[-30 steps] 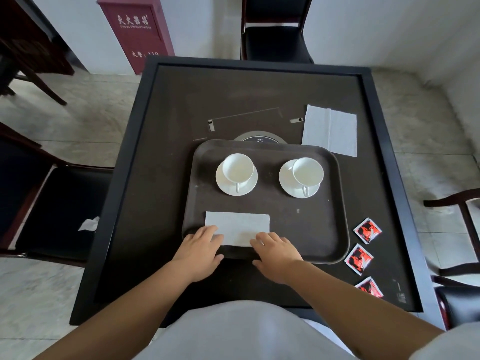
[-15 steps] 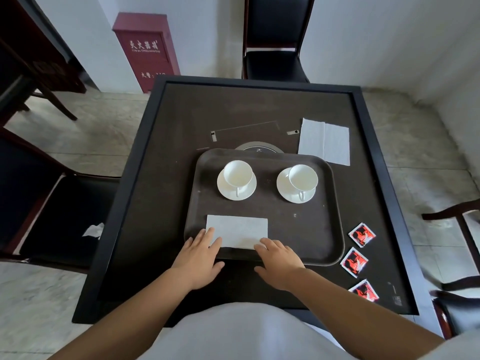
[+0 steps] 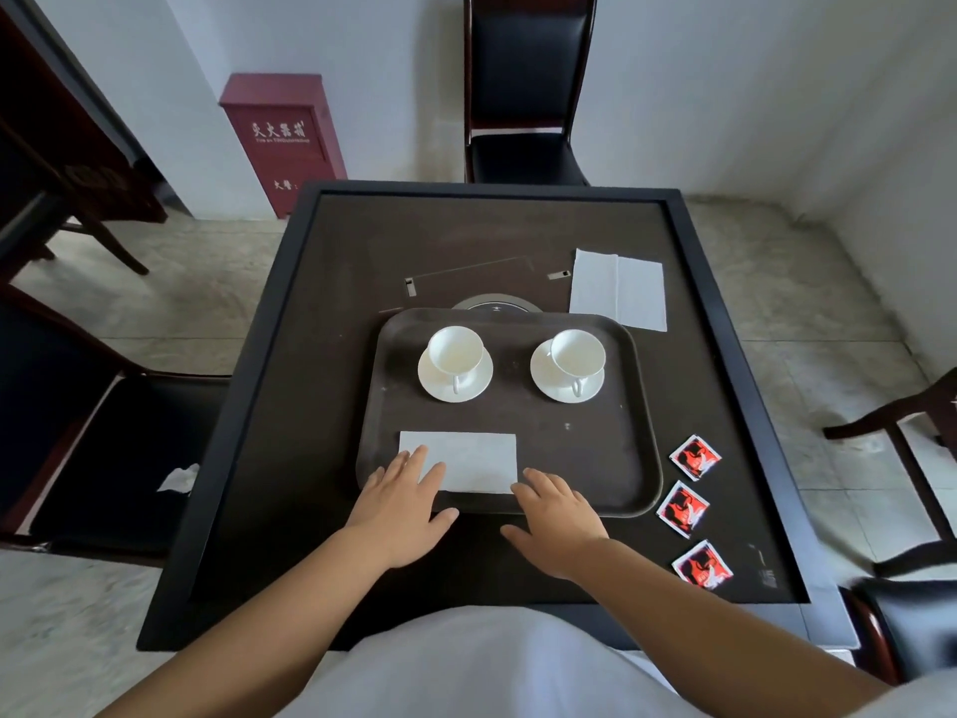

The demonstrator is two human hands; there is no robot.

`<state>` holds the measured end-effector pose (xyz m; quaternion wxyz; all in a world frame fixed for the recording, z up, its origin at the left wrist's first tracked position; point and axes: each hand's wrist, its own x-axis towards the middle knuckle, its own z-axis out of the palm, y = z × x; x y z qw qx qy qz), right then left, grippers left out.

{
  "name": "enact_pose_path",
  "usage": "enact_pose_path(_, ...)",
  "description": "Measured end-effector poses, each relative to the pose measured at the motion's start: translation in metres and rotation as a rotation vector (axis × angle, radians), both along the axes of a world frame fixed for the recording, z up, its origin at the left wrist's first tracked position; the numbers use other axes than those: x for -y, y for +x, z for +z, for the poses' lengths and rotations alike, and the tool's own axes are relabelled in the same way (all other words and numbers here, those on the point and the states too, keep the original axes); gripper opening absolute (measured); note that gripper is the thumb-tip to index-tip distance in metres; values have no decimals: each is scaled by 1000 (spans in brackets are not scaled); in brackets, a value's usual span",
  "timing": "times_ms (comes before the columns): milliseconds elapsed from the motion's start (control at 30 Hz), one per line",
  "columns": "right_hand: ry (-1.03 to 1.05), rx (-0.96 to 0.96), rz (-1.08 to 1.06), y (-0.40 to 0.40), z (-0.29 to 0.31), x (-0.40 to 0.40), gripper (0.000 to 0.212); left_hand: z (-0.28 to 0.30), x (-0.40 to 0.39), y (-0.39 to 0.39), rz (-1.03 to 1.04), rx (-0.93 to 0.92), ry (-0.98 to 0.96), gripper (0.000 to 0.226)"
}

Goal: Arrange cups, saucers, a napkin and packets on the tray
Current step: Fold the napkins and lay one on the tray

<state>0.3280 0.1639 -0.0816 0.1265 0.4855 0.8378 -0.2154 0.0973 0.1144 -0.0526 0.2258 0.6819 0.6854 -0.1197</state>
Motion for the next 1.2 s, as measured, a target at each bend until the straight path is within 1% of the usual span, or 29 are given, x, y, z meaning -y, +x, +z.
enact_pose_path(367,53,-42,-170,60,11,-18,62,26,-52,62,-103,73,124,70)
enact_pose_path(567,89,-67,-262,100,30,-52,65,43,-101,101,-152,58,220,71)
enact_pose_path(833,138,-90,-315,144,51,-112,63,54,-166,148,-213,36,340,62)
enact_pose_path(933,134,-83,-303,153,53,-139,63,55,-191,160,-214,23,345,62)
enact_pose_path(1200,87,-64,-282,159,43,-215,61,47,-263,169,-197,3,278,63)
